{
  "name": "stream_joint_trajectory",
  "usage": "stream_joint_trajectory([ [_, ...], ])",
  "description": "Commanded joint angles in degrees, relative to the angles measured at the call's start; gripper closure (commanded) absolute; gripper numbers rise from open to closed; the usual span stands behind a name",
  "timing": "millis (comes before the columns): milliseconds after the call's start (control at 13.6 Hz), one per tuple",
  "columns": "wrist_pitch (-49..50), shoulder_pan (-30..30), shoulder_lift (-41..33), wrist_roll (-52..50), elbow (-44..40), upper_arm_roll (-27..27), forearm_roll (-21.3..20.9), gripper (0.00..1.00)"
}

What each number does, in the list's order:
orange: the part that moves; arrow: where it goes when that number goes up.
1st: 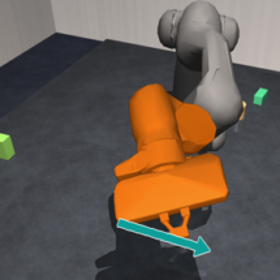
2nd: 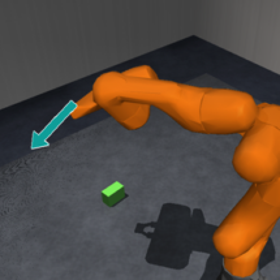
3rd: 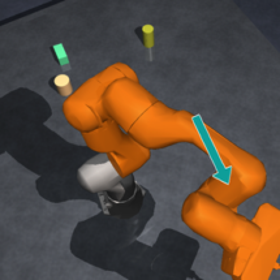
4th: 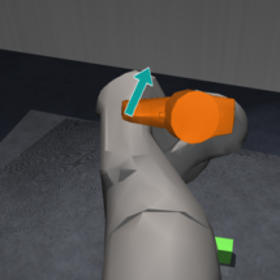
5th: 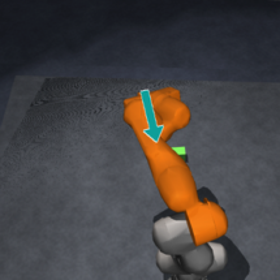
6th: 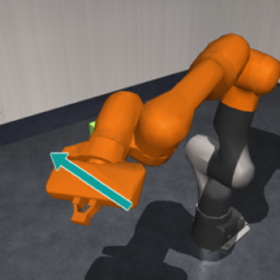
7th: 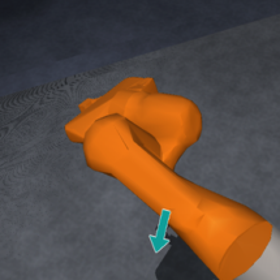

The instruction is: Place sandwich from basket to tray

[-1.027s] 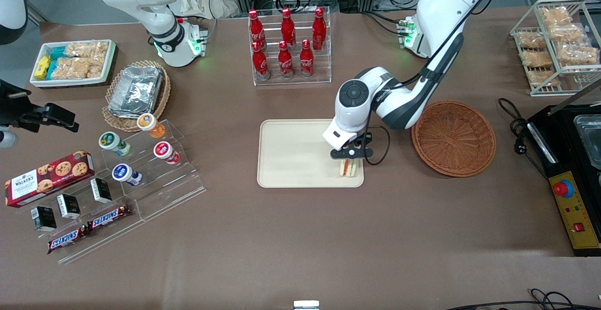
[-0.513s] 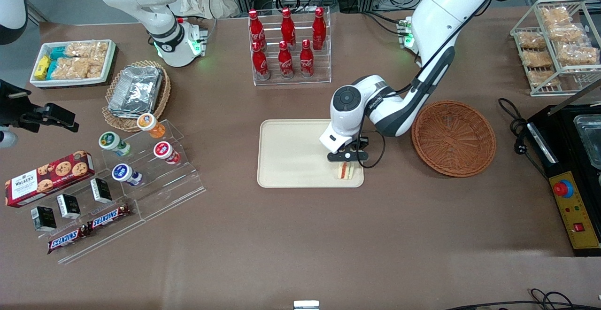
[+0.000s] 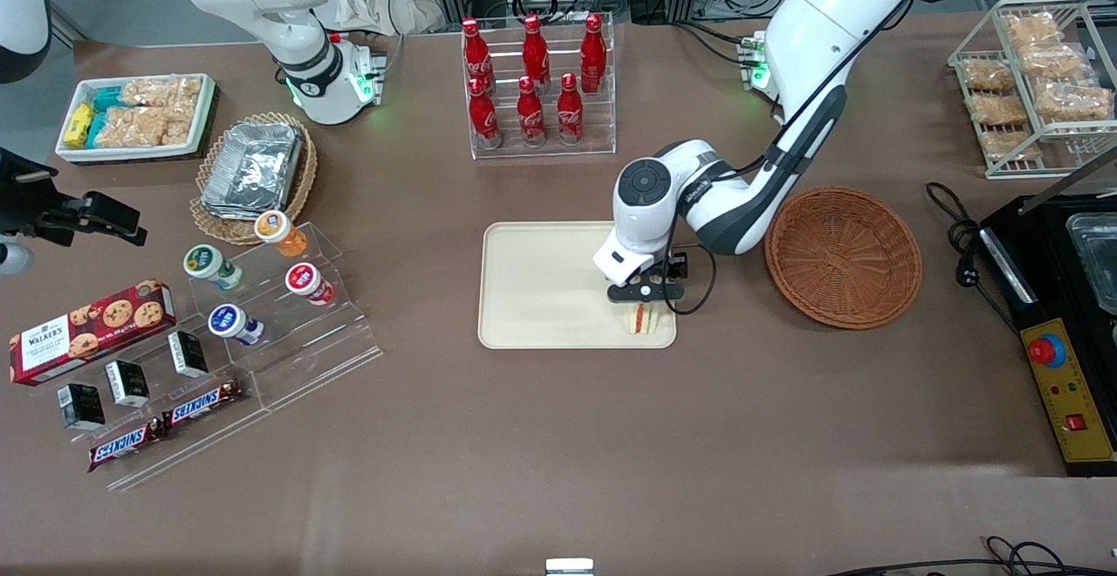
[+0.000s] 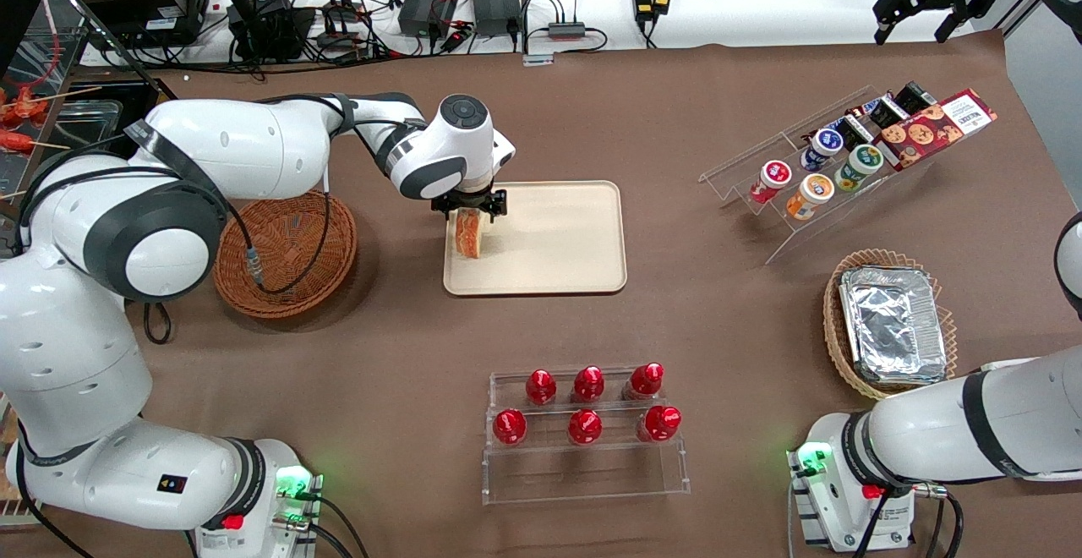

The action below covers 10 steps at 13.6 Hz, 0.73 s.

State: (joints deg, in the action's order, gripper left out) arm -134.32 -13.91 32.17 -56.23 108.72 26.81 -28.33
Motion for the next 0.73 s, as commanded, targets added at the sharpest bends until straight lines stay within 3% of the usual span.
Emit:
stream_joint_trajectory([
  [0, -0.2, 0.2, -2.5, -2.1, -0.6, 0.2, -0.5, 0.0],
  [220, 3.6, 0.2, -7.2, -1.2, -2.5, 0.2, 7.0, 0.0],
  [660, 27.2, 2.4, -12.6, -0.4, -20.4, -0.2, 19.3, 0.0],
])
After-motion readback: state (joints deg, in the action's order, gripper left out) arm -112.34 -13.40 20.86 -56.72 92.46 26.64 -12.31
